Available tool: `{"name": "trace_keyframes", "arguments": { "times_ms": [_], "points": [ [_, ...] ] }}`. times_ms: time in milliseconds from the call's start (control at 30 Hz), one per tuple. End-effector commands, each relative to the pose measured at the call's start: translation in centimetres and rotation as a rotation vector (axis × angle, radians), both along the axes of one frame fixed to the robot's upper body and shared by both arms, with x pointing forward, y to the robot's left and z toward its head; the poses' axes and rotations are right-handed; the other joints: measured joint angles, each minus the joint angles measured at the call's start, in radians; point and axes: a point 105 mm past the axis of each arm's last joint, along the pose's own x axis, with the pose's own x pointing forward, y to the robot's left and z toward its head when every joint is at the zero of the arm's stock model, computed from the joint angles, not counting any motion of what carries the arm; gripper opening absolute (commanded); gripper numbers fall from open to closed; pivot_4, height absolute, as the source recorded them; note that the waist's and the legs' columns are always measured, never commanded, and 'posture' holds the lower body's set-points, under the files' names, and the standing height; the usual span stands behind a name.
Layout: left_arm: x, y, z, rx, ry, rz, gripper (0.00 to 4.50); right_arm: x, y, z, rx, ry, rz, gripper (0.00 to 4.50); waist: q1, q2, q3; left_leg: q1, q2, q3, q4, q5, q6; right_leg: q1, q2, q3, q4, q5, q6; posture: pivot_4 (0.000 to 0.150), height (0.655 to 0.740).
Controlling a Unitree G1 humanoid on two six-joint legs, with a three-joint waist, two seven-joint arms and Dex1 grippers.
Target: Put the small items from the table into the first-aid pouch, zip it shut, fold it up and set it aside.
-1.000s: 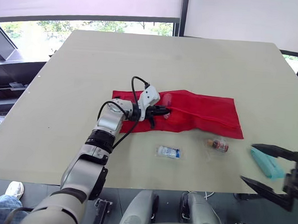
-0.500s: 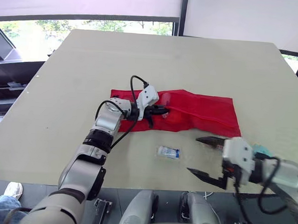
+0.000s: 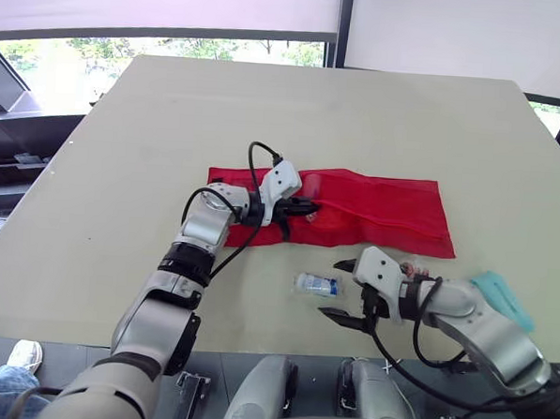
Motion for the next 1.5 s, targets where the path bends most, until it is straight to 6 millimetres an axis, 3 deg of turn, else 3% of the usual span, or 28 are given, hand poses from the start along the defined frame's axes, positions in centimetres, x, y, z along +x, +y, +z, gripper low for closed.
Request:
{"name": "trace_keyframes", "arguments": {
  "times_ms": [33, 167, 300, 400, 500, 767, 1133, 1433, 1500],
  "points": [
    [0.1, -0.1, 0.3, 0.009, -0.018, 0.002, 0.00, 0.2, -0.1, 1.1, 0.014, -0.052, 0.010, 2.09, 0.000, 0.000, 0.000, 0.000, 0.000, 0.000, 0.000, 0.000, 0.000, 0.000, 0.000, 0.000, 0.000, 0.000, 0.000, 0.150, 0.7395],
    [0.1, -0.2, 0.4, -0.002, -0.016, 0.006, 0.00, 0.0, -0.7, 1.9, 0.062, -0.025, -0.041, 1.02, 0.001, 0.000, 0.000, 0.000, 0.000, 0.000, 0.000, 0.000, 0.000, 0.000, 0.000, 0.000, 0.000, 0.000, 0.000, 0.150, 0.7395],
    [0.0, -0.4, 0.6, -0.013, -0.015, 0.006, 0.00, 1.4, -2.0, 3.4, 0.164, -0.018, -0.231, 0.03, 0.000, 0.000, 0.000, 0.000, 0.000, 0.000, 0.000, 0.000, 0.000, 0.000, 0.000, 0.000, 0.000, 0.000, 0.000, 0.150, 0.7395],
    [0.0, -0.4, 0.7, -0.024, -0.013, 0.010, 0.00, 1.8, -2.6, 3.8, 0.184, 0.014, -0.347, 0.03, 0.001, 0.000, 0.000, 0.000, 0.000, -0.001, 0.000, 0.000, 0.000, 0.000, 0.000, 0.000, 0.000, 0.000, 0.000, 0.150, 0.7395],
    [-0.3, -0.8, 0.5, -0.029, -0.005, 0.000, 0.00, 3.4, -2.4, 4.2, 0.224, 0.037, -0.498, 0.03, 0.000, 0.000, 0.000, 0.000, 0.000, -0.001, 0.000, 0.000, 0.000, 0.000, 0.000, 0.000, 0.000, 0.000, 0.000, 0.150, 0.7395],
    [-0.9, -1.8, 0.6, -0.046, 0.011, -0.023, 0.00, 6.5, -2.0, 4.0, 0.188, 0.047, -0.684, 0.03, -0.005, 0.000, 0.000, 0.000, -0.002, 0.000, -0.001, 0.000, 0.000, -0.002, -0.001, 0.002, 0.002, 0.000, 0.000, 0.150, 0.7395],
    [-1.8, -2.9, 0.3, -0.056, 0.018, -0.053, 0.00, 11.4, 1.2, 5.2, 0.287, 0.026, -0.804, 0.03, -0.025, 0.001, 0.000, 0.000, -0.003, 0.000, -0.002, 0.001, -0.001, -0.003, 0.000, 0.003, 0.004, 0.000, 0.000, 0.150, 0.7395],
    [-1.9, -3.6, 0.4, -0.069, 0.014, -0.053, 0.00, 13.1, 3.5, 5.7, 0.391, 0.059, -0.845, 0.03, -0.030, 0.001, 0.000, 0.000, -0.003, 0.000, -0.002, 0.001, -0.001, -0.004, 0.000, 0.004, 0.005, 0.000, -0.001, 0.150, 0.7395],
    [-1.9, -3.5, 0.4, -0.070, 0.013, -0.049, 0.00, 13.0, 3.6, 5.7, 0.396, 0.060, -0.844, 1.07, -0.031, 0.001, 0.000, 0.000, -0.003, 0.000, -0.003, 0.001, -0.001, -0.004, 0.000, 0.004, 0.005, 0.000, -0.001, 0.150, 0.7395]
  ]
}}
